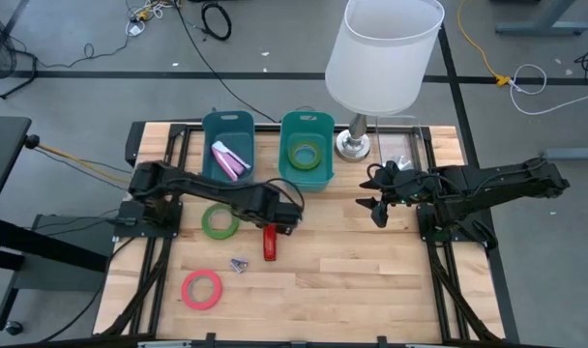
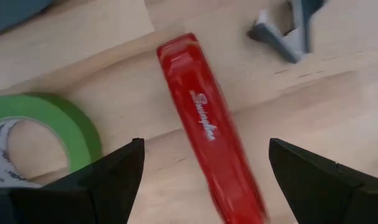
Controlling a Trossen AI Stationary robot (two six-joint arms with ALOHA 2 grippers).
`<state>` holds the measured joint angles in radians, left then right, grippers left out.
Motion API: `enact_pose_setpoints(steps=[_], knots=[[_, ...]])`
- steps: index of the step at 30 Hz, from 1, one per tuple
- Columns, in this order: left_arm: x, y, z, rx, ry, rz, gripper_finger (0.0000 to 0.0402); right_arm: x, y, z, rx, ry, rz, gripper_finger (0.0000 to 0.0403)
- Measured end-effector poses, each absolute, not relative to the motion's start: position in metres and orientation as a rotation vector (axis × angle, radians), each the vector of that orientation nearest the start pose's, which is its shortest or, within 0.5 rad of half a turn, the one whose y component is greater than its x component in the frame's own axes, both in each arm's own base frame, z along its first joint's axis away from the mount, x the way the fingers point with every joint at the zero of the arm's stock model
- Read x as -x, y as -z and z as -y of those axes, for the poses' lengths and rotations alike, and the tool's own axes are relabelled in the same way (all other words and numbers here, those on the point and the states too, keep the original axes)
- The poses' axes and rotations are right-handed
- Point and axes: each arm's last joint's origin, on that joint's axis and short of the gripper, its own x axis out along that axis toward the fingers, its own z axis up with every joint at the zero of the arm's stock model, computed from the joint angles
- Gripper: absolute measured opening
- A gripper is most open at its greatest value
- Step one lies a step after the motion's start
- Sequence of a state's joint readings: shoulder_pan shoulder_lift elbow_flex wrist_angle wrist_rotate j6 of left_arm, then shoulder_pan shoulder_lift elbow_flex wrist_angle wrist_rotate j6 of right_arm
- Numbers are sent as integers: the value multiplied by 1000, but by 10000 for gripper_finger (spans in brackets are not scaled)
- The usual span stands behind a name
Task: Pick and place Stapler, Stapler remover, tape
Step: Put the red stapler into the blue bin
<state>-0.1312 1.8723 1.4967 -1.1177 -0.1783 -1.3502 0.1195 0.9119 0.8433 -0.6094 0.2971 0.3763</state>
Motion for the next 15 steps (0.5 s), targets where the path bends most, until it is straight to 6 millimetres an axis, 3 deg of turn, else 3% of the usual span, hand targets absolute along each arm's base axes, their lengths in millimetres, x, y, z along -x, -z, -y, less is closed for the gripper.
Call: enact_pose_setpoints(steps=[8,15], knots=[[-363,-196,39,854,-1028,-1259,344,-181,-294,-13,-221,296,-630,239],[-367,-188,37,873,-1025,-1273,344,-181,-294,-13,-222,296,-630,239]])
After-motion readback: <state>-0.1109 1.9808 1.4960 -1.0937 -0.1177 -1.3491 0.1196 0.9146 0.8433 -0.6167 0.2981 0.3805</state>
